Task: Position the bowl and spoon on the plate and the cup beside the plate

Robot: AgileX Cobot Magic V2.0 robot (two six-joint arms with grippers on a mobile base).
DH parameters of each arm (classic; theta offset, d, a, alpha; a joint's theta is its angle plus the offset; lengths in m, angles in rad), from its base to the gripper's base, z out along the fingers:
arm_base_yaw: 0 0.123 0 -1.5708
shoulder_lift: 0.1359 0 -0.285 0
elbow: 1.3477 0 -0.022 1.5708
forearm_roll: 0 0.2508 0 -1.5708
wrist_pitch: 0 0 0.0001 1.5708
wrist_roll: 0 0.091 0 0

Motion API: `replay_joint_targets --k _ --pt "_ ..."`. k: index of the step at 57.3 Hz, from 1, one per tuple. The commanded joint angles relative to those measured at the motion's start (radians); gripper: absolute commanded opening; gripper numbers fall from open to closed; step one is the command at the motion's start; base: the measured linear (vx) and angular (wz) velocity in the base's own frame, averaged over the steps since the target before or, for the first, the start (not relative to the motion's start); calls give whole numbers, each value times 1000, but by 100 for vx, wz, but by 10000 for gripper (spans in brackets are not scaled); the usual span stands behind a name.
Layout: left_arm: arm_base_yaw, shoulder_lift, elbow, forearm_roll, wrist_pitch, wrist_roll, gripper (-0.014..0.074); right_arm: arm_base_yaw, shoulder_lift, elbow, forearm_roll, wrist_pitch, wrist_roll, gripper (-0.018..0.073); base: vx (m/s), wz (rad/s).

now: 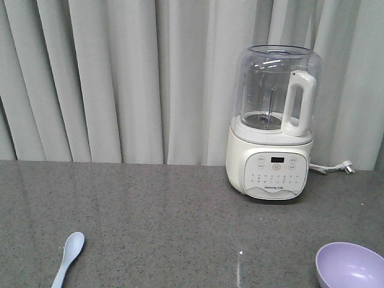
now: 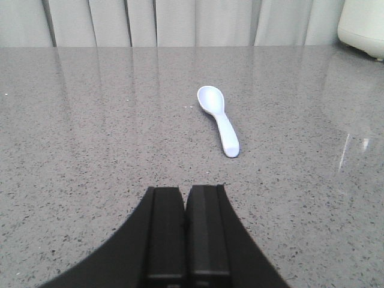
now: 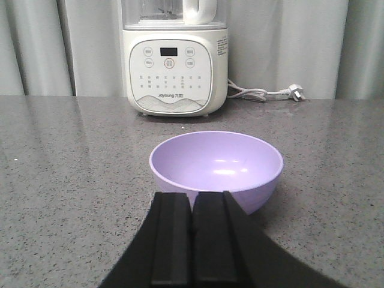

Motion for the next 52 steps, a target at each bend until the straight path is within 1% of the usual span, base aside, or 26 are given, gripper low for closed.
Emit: replay_joint_targets --k 1,8,13,20,23,27,30,32,34,37,42,48,52 --pt "1 -7 -25 -1 -75 0 -3 -7 -4 6 -8 -90 -3 -8 0 0" --pt "1 -7 -25 -1 -75 2 -3 -7 -4 6 -8 -90 -3 -8 0 0" --pt "1 -7 -25 28 -88 1 -3 -7 -4 6 -8 -97 -3 -8 0 0" --pt "1 -7 -25 34 -173 1 -3 -7 -4 5 -8 -118 -3 -8 0 0" --pt "1 -7 -25 33 -239 1 -3 -7 -4 5 -8 -168 -3 -8 0 0" --pt "1 -7 -32 31 -388 -9 -3 -7 -4 3 -4 -254 -1 -8 0 0" --pt "1 -7 -43 18 -518 -41 -3 -7 -4 -17 -4 -341 -4 -8 0 0" --pt "1 -7 -59 2 -569 -68 -3 -7 -4 -44 -4 -374 -6 -8 0 0" --pt "1 -6 -94 -19 -590 -102 -3 -7 -4 -84 -4 -385 -7 -8 0 0" --pt "1 8 -170 -37 -579 -111 -3 -7 10 -172 -4 -373 -7 -8 0 0" --pt "1 82 -324 -36 -516 -72 -3 -7 88 -391 -8 -297 -44 -8 0 0" --pt "1 263 -592 -35 -417 -31 -3 -7 263 -650 -12 -181 -130 -8 0 0" --pt "1 417 -745 -19 -346 -6 -3 -7 398 -779 -12 -123 -156 -8 0 0"
